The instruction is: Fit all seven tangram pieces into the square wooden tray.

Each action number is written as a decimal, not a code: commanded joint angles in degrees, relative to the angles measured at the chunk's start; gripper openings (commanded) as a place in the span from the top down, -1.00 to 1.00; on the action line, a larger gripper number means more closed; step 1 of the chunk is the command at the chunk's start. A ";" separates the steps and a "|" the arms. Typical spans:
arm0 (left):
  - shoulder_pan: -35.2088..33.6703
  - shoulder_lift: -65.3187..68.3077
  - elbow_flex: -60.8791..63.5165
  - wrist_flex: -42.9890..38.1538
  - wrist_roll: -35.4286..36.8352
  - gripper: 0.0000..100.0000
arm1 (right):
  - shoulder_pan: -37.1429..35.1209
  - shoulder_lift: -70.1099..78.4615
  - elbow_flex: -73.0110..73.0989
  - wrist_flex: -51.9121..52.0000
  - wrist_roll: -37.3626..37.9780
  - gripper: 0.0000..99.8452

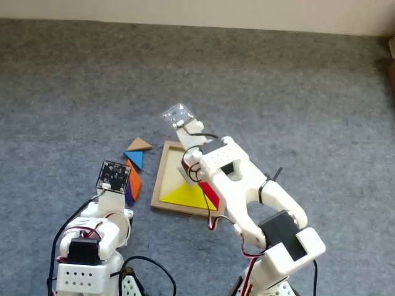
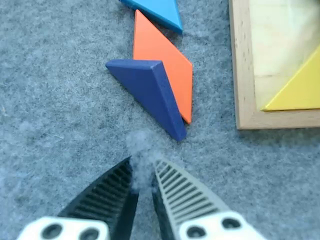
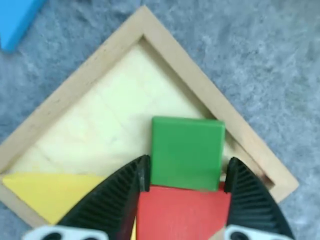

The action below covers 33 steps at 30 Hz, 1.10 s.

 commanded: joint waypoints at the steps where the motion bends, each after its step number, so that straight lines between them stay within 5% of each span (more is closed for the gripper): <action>1: -0.84 -2.15 1.10 0.26 -0.35 0.99 | -1.36 -0.84 -5.93 4.70 -5.54 0.53; 33: -0.84 -2.15 1.10 0.26 -0.35 0.99 | -1.10 -1.45 -7.60 11.56 -7.12 0.58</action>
